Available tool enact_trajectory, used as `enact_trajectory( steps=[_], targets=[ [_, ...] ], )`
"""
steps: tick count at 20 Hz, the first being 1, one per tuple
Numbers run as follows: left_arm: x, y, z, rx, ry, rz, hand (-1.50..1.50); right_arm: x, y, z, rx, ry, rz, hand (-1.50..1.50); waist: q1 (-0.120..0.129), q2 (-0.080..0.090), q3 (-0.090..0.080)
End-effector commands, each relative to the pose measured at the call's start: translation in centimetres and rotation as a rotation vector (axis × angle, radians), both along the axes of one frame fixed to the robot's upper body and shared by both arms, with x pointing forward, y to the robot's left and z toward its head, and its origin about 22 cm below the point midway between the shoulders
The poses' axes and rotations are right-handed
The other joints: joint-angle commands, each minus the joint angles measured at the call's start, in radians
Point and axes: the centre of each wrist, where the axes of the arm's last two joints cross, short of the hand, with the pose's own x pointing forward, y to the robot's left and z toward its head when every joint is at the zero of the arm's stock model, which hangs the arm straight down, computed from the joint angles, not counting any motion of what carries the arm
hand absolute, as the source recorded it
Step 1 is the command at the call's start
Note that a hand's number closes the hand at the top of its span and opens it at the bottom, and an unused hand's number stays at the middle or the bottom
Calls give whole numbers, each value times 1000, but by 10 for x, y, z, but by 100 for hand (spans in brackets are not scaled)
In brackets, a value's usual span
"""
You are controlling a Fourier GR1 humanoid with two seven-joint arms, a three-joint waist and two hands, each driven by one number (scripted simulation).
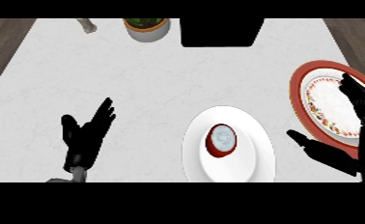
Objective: Pick the can from the plate and place it in the plate
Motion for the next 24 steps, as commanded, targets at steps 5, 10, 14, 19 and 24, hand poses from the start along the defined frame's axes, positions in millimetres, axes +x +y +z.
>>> enact_trajectory(
  steps=[5, 10, 14, 19, 24],
  targets=[
    [3, -10, -1, 3, 8, -4, 0, -16, 2, 44, -345, 370, 144, -150, 3, 1, -3],
    [11, -6, 10, 6, 0, -10, 0, -10, 46, 52, -414, 481, 155, -150, 14, 3, -1],
    [4, 3, 11, 5, 7, -26, 0, -3, 88, 50, -469, 547, 166, -150, 17, 2, 0],
    [-12, -24, -7, -11, 7, -12, 0, 9, 125, 43, -511, 567, 139, -150, 14, 1, 0],
    [4, 3, 10, 6, -1, -9, 0, 7, 134, 14, -514, 680, 154, -150, 8, 1, 1]
  ],
)
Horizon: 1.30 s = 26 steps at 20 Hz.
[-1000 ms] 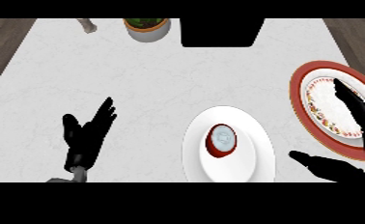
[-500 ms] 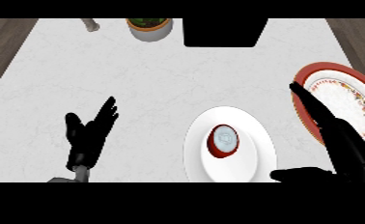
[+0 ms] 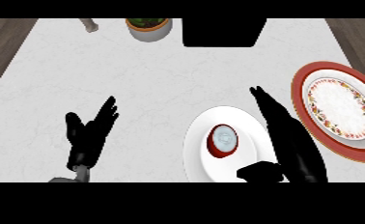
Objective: Pick the can from the plate and place it in the plate
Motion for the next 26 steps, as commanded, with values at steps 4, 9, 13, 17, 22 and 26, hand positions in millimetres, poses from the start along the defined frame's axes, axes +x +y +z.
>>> enact_trajectory(
  steps=[4, 9, 13, 17, 22, 26],
  targets=[
    [8, 1, -4, -12, -8, 9, 0, 11, 14, -36, 17, 95, 17, -150, -3, 1, 1],
    [6, -12, 2, -3, 7, 10, 0, -7, 38, -33, 19, 98, 36, -150, -4, 0, 1],
    [-11, 15, 14, -7, 25, -2, 0, 6, 58, -31, -49, 104, 7, -150, 0, -1, 1],
    [3, -2, 4, -1, 12, 6, 0, 20, 46, -49, -121, 127, -22, -150, -3, 0, 1],
    [-11, 11, -9, 11, -8, 25, 0, 8, 51, -42, -125, 133, -44, -150, -3, 0, 1],
    [10, 13, 12, -2, 7, 15, 0, 18, 36, -64, -102, 144, -30, -150, -4, 0, 1]
  ],
)
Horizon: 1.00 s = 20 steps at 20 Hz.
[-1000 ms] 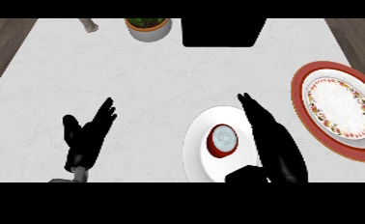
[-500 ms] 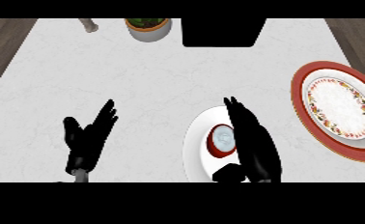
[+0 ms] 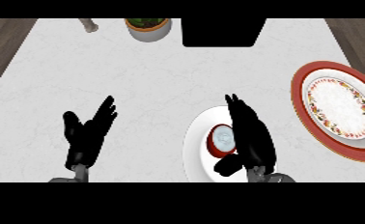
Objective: Pick the can from the plate and place it in the plate
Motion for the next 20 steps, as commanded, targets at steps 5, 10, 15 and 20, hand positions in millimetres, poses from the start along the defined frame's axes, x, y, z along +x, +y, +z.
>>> enact_trajectory(
  steps=[5, 10, 15, 20],
  targets=[
    [-6, 8, -4, 11, -1, 1, 0, 12, -2, -9, -15, 55, 24, -150, 0, 0, 0],
    [5, -6, 0, 3, -14, -1, 0, 6, 8, -42, -124, 65, 133, 150, 0, 0, 0],
    [0, 11, 0, -4, -3, 16, 0, 6, -1, -53, -127, 13, 131, 150, 0, 0, 0],
    [-14, 1, -8, 16, -8, -17, 0, 1, 7, -45, -161, -128, 113, 150, 0, -1, 0]
  ],
)
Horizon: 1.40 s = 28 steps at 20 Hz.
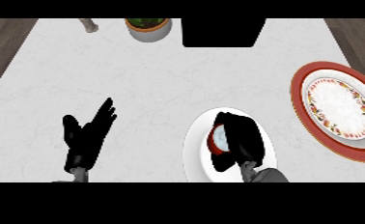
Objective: Pick the can from the plate and place it in the plate
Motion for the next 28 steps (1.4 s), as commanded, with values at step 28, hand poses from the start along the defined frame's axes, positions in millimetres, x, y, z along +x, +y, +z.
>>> enact_trajectory(
  steps=[28],
  targets=[
    [-4, -3, 0, -15, 0, -8, 0, -69, -104, 67, 491, -840, -550, 150, -2, 4, 3]
  ],
)
